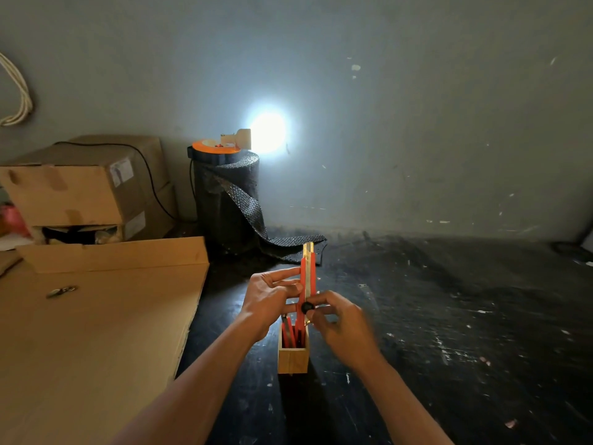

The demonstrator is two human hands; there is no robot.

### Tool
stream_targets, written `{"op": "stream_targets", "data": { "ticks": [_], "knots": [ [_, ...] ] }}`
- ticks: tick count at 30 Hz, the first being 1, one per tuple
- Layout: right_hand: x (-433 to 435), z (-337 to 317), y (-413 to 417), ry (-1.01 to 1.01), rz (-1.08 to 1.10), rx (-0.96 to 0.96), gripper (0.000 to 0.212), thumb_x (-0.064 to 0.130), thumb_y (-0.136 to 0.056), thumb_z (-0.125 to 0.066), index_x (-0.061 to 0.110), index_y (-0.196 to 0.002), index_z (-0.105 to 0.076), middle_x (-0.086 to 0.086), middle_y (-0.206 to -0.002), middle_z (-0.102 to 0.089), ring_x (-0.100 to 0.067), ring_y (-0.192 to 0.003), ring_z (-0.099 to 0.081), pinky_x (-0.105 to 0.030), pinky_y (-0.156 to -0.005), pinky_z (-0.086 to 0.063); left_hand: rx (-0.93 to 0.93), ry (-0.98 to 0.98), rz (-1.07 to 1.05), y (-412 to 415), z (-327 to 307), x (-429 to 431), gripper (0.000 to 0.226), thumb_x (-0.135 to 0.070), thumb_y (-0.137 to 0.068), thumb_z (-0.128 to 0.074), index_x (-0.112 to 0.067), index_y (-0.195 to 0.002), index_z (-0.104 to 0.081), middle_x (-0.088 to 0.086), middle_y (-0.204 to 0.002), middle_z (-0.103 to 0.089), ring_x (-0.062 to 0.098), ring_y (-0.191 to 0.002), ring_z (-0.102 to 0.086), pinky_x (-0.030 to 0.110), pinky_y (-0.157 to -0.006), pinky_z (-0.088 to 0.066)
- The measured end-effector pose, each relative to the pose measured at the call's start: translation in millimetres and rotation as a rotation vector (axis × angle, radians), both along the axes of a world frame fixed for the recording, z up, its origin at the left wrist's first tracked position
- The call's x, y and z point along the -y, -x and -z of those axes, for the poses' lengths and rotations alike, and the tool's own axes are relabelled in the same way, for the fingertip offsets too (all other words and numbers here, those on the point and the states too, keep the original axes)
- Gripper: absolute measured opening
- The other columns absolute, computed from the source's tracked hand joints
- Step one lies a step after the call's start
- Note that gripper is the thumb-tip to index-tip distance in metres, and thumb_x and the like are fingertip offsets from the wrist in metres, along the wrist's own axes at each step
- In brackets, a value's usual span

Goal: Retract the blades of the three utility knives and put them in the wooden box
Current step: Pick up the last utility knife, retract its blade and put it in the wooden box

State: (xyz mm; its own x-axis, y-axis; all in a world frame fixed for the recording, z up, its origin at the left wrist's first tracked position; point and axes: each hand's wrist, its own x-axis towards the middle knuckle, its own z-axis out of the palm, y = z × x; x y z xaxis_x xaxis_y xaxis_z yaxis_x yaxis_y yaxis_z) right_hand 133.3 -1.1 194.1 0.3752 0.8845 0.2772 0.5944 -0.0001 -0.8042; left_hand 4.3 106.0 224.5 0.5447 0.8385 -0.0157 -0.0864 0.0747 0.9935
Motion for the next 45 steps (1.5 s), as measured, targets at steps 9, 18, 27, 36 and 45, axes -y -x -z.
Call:
{"op": "stream_targets", "data": {
  "ticks": [9, 18, 27, 36, 45],
  "knots": [
    [-3.5, -6.2, 8.6, -0.075, 0.063, -0.037, 0.022, 0.028, -0.089, -0.074, 0.037, -0.100, -0.057, 0.019, -0.100, -0.068, -0.001, -0.093, -0.067, -0.018, -0.076, -0.053, 0.001, -0.132, -0.005, -4.2, -11.1, -0.9, 0.037, 0.010, -0.093, -0.065, -0.020, -0.113, -0.074, -0.010, -0.084, -0.083, 0.015, -0.080, -0.082, 0.027, -0.065, -0.065],
    [-4.1, -10.0, 11.1, -0.092, 0.079, -0.035, 0.023, 0.026, -0.090, -0.073, 0.040, -0.095, -0.055, 0.025, -0.097, -0.063, 0.008, -0.088, -0.063, -0.010, -0.067, -0.048, 0.035, -0.140, 0.005, -2.3, -14.7, -1.0, 0.037, 0.010, -0.093, -0.065, -0.018, -0.115, -0.073, -0.012, -0.082, -0.082, 0.012, -0.077, -0.081, 0.022, -0.060, -0.061],
    [-5.4, -10.8, 9.6, -0.094, 0.075, -0.038, 0.019, 0.022, -0.091, -0.072, 0.032, -0.103, -0.059, 0.009, -0.107, -0.070, -0.002, -0.093, -0.066, -0.018, -0.076, -0.055, 0.036, -0.131, 0.012, -3.5, -16.0, -4.1, 0.036, 0.010, -0.093, -0.065, -0.014, -0.117, -0.074, -0.008, -0.084, -0.083, 0.016, -0.078, -0.082, 0.024, -0.060, -0.062],
    [-4.6, -10.4, 7.7, -0.090, 0.030, 0.018, 0.025, 0.013, -0.095, -0.066, 0.032, -0.110, -0.063, 0.014, -0.112, -0.067, -0.003, -0.099, -0.064, -0.018, -0.081, -0.055, 0.050, -0.137, 0.008, -4.2, -13.7, -8.0, 0.036, 0.010, -0.092, -0.066, -0.017, -0.115, -0.074, -0.007, -0.085, -0.083, 0.016, -0.079, -0.082, 0.025, -0.061, -0.063],
    [-8.2, 8.1, 9.4, -0.095, 0.053, -0.042, 0.018, 0.028, -0.090, -0.071, 0.031, -0.104, -0.060, 0.016, -0.109, -0.069, 0.004, -0.091, -0.065, -0.014, -0.074, -0.053, 0.017, -0.095, -0.006, -1.4, 6.3, -10.6, 0.036, 0.008, -0.093, -0.066, -0.011, -0.122, -0.073, -0.003, -0.092, -0.083, 0.018, -0.086, -0.081, 0.031, -0.069, -0.066]
  ]
}}
